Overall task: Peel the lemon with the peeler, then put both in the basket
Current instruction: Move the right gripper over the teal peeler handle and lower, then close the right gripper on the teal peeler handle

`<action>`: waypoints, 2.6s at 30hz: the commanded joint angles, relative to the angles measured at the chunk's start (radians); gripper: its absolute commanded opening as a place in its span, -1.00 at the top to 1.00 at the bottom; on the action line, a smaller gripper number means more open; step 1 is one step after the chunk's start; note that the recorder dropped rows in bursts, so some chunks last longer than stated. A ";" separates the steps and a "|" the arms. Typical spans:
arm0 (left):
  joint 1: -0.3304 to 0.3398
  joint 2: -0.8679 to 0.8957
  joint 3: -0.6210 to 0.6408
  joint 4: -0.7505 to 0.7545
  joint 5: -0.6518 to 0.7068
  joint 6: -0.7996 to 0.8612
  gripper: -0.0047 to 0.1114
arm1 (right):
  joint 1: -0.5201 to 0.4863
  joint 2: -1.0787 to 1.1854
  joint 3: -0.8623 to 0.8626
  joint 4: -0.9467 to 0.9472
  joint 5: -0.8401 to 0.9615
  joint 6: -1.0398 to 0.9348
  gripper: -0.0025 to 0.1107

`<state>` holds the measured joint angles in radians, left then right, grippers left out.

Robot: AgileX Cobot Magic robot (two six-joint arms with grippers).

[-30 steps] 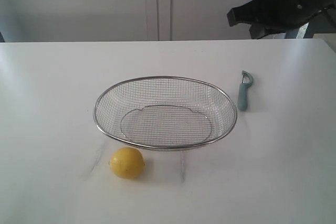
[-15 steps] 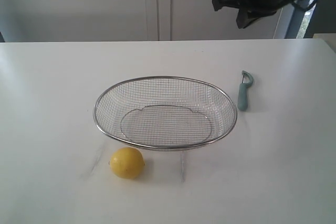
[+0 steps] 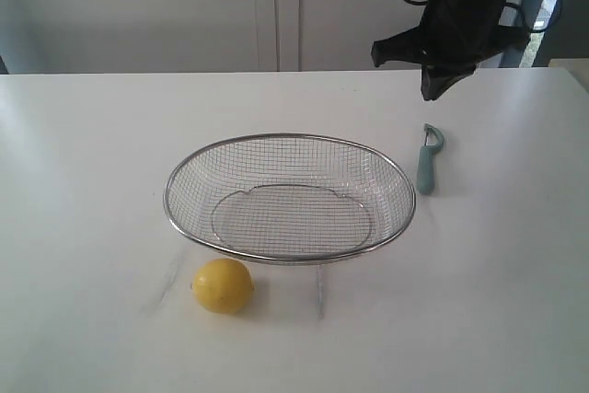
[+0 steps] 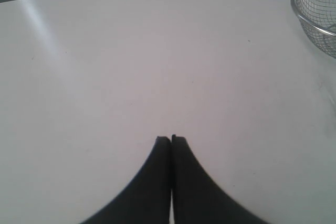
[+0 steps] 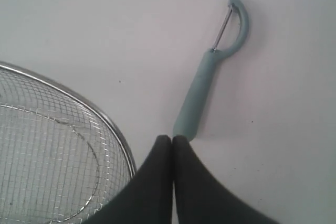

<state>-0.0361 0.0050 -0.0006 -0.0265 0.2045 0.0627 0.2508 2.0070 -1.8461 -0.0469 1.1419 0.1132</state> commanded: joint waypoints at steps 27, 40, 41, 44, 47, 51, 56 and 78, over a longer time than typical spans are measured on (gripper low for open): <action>0.002 -0.005 0.001 0.002 -0.001 -0.001 0.92 | -0.113 0.198 -0.016 0.119 -0.111 0.074 0.26; 0.002 -0.005 0.001 0.002 -0.001 -0.001 0.92 | -0.113 0.271 -0.016 0.095 -0.119 0.160 0.26; 0.002 -0.005 0.001 0.002 -0.001 -0.001 0.92 | -0.113 0.278 -0.016 0.095 -0.124 0.160 0.26; 0.002 -0.005 0.001 0.002 -0.001 -0.001 0.92 | -0.113 0.289 -0.016 0.095 -0.130 0.160 0.26; 0.002 -0.005 0.001 0.002 -0.001 -0.001 0.92 | -0.113 0.291 -0.016 0.095 -0.146 0.160 0.26; 0.002 -0.005 0.001 0.002 -0.001 -0.001 0.92 | -0.113 0.313 -0.016 0.095 -0.143 0.160 0.26; 0.002 -0.005 0.001 0.002 -0.001 -0.001 0.92 | -0.113 0.340 -0.016 0.099 -0.135 0.160 0.26; 0.002 -0.005 0.001 0.002 -0.001 -0.001 0.92 | -0.113 0.329 -0.016 0.047 -0.083 0.162 0.96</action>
<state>-0.0361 0.0050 -0.0006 -0.0265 0.2045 0.0627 0.1457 2.3417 -1.8613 0.0185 1.0397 0.2687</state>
